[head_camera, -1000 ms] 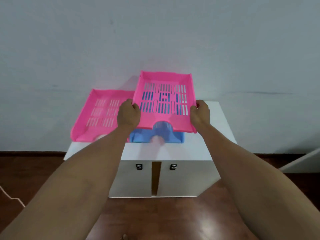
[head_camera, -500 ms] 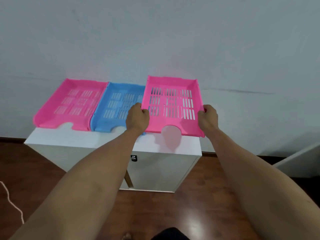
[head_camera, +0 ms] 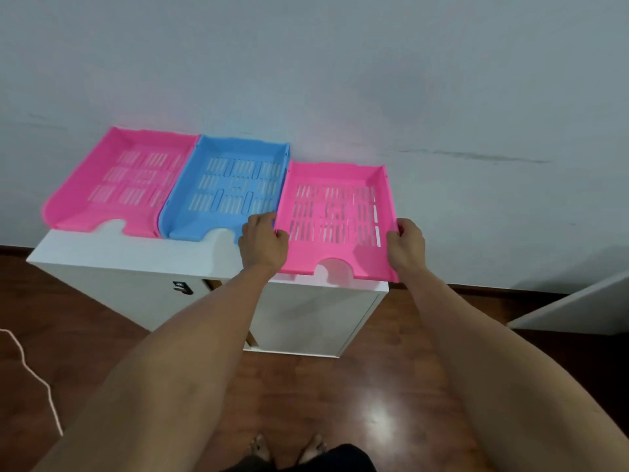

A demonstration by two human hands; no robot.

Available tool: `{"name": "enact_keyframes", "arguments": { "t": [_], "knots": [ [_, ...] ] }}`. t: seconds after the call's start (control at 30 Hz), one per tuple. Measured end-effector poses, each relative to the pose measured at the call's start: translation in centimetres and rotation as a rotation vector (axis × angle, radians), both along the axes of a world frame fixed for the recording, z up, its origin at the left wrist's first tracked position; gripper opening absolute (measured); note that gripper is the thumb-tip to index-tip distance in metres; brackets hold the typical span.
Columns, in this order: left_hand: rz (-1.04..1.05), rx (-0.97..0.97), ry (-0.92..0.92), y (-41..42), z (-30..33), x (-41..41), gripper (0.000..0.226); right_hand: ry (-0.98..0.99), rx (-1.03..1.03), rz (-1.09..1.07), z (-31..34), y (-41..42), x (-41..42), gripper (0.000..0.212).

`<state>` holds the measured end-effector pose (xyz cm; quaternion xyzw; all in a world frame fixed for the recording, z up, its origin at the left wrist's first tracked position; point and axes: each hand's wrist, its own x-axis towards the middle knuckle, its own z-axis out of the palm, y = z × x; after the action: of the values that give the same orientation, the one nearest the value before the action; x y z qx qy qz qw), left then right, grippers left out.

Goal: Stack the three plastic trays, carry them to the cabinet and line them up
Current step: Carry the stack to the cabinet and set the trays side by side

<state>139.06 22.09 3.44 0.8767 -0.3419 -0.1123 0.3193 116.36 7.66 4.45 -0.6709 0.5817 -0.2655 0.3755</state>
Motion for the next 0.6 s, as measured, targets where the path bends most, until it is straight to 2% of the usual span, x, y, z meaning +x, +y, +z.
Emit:
{"name": "enact_keyframes", "arguments": {
  "t": [0.27, 0.6],
  "knots": [
    [0.049, 0.088, 0.032, -0.3, -1.7, 0.9, 0.061, 0.017, 0.018, 0.029, -3.3, -0.7, 0.2, 0.029],
    [0.057, 0.162, 0.001, -3.0, -2.0, 3.0, 0.067, 0.088, 0.038, 0.043, -4.6, -4.4, 2.2, 0.013]
  ]
}}
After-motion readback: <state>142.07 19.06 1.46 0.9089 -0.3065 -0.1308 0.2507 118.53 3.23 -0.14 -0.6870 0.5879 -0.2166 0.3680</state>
